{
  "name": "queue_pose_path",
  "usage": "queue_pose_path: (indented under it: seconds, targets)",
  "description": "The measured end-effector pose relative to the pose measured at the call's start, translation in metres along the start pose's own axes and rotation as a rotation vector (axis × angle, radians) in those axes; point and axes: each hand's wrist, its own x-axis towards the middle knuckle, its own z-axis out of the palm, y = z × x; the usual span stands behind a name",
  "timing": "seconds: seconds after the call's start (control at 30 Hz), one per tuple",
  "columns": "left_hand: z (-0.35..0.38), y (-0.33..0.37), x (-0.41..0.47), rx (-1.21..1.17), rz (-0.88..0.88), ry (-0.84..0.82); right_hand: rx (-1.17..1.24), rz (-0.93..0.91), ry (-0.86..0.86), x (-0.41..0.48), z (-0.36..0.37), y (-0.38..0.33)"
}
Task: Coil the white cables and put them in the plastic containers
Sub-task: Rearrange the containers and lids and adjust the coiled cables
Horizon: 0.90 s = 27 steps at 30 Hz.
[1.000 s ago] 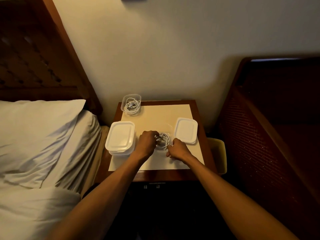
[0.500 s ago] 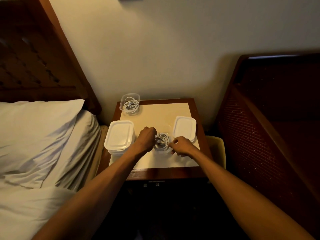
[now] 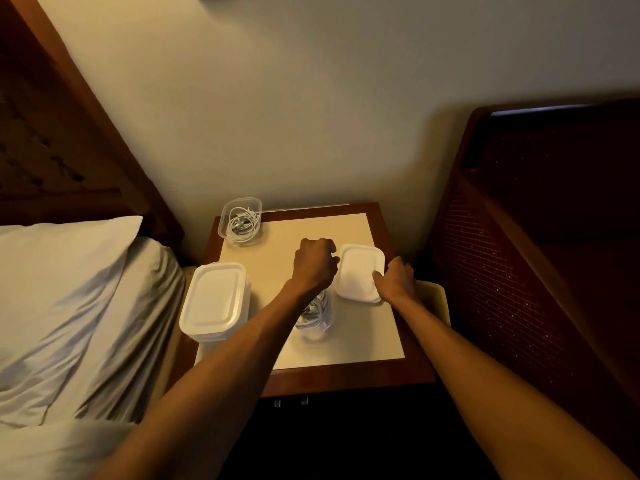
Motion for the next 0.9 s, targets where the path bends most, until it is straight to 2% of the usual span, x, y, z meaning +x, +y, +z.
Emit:
queue_pose_path:
  seconds: [0.17,0.33,0.73,0.9]
  targets:
    - [0.022,0.009,0.019,0.156,-0.074,-0.083,0.024,-0.002,-0.005,0.019,0.010,0.001]
    - [0.033,0.010,0.025,0.181,-0.143,-0.152,-0.001,-0.011,-0.002,0.022,0.013,0.000]
    - [0.031,0.014,0.028,0.076,-0.224,-0.144,-0.020,-0.022,-0.024,0.019,0.003,-0.009]
    - [0.021,0.016,0.033,-0.049,-0.233,-0.068,0.053,-0.019,0.004,0.020,-0.012,-0.013]
